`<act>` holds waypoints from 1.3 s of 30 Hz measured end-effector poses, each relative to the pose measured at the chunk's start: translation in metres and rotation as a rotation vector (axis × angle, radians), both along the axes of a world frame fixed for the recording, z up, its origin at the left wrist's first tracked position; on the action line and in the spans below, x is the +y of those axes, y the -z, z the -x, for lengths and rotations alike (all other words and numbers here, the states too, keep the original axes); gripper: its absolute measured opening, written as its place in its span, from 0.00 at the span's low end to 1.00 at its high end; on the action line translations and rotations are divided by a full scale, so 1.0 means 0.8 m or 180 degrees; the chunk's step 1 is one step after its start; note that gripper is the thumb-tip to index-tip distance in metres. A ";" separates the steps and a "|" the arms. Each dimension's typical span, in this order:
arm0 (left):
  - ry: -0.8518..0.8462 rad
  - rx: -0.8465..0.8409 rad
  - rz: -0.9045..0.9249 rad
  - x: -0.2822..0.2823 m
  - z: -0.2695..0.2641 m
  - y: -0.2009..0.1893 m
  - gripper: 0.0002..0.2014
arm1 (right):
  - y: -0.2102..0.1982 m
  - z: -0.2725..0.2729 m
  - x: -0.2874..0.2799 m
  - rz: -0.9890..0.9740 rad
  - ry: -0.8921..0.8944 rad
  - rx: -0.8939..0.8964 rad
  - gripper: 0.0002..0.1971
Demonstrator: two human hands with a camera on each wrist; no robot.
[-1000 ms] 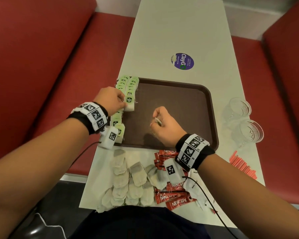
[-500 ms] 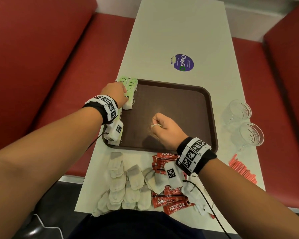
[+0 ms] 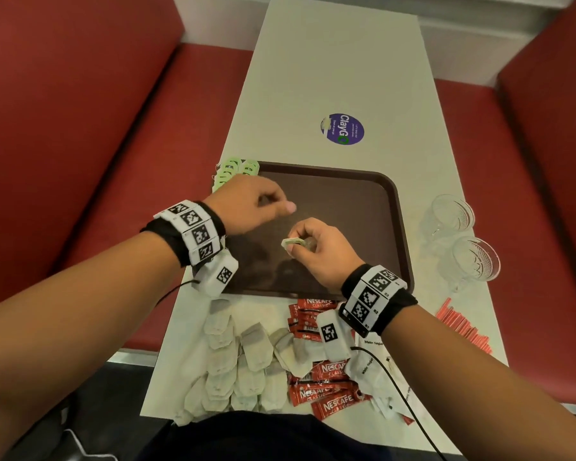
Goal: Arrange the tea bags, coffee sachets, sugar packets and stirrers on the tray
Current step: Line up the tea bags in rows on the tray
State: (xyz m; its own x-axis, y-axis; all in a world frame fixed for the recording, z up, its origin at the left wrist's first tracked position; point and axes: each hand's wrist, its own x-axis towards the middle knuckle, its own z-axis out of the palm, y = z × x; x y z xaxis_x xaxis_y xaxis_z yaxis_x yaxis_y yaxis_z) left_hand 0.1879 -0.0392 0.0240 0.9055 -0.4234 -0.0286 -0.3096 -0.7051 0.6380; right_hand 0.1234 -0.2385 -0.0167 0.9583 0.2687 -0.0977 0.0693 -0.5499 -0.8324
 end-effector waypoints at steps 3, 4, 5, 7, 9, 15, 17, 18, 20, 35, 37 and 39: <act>0.0565 -0.0009 -0.0099 -0.003 0.026 -0.010 0.10 | -0.002 0.000 0.003 -0.0018 0.0020 -0.0087 0.08; 0.0636 -0.0058 -0.0190 -0.002 0.029 -0.008 0.08 | -0.003 0.000 0.006 -0.0027 0.0028 -0.0105 0.09; 0.0654 -0.0098 -0.0234 -0.001 0.031 -0.006 0.06 | -0.003 -0.001 0.008 -0.0037 0.0036 -0.0111 0.09; 0.0617 -0.0133 -0.0274 0.001 0.035 -0.003 0.04 | -0.004 -0.002 0.010 -0.0025 0.0013 -0.0086 0.08; 0.0525 -0.0162 -0.0280 0.003 0.039 -0.006 0.03 | -0.003 0.001 0.012 0.0072 -0.0045 -0.0071 0.07; 0.0496 -0.0020 -0.0704 0.015 0.049 -0.011 0.06 | -0.003 0.011 0.022 -0.0108 0.0056 -0.0114 0.09; 0.0501 0.0032 -0.0819 0.019 0.052 -0.004 0.06 | -0.006 0.011 0.026 -0.0233 0.0148 -0.0073 0.11; 0.0477 0.0066 -0.0756 0.022 0.053 -0.002 0.05 | -0.006 0.011 0.027 -0.0259 0.0186 -0.0054 0.11; 0.0451 0.0093 -0.0649 0.027 0.055 -0.002 0.03 | -0.006 0.012 0.030 -0.0263 0.0237 -0.0029 0.10; -0.0443 0.0701 -0.1160 0.082 -0.032 0.020 0.02 | 0.007 0.088 0.054 0.2091 -0.2260 0.0397 0.24; -0.0424 0.0723 -0.1253 0.079 -0.041 0.027 0.01 | 0.007 0.091 0.054 0.2263 -0.2406 0.0349 0.28; -0.0536 0.0607 -0.1289 0.075 -0.051 0.032 0.01 | 0.007 0.091 0.052 0.2353 -0.2482 0.0245 0.30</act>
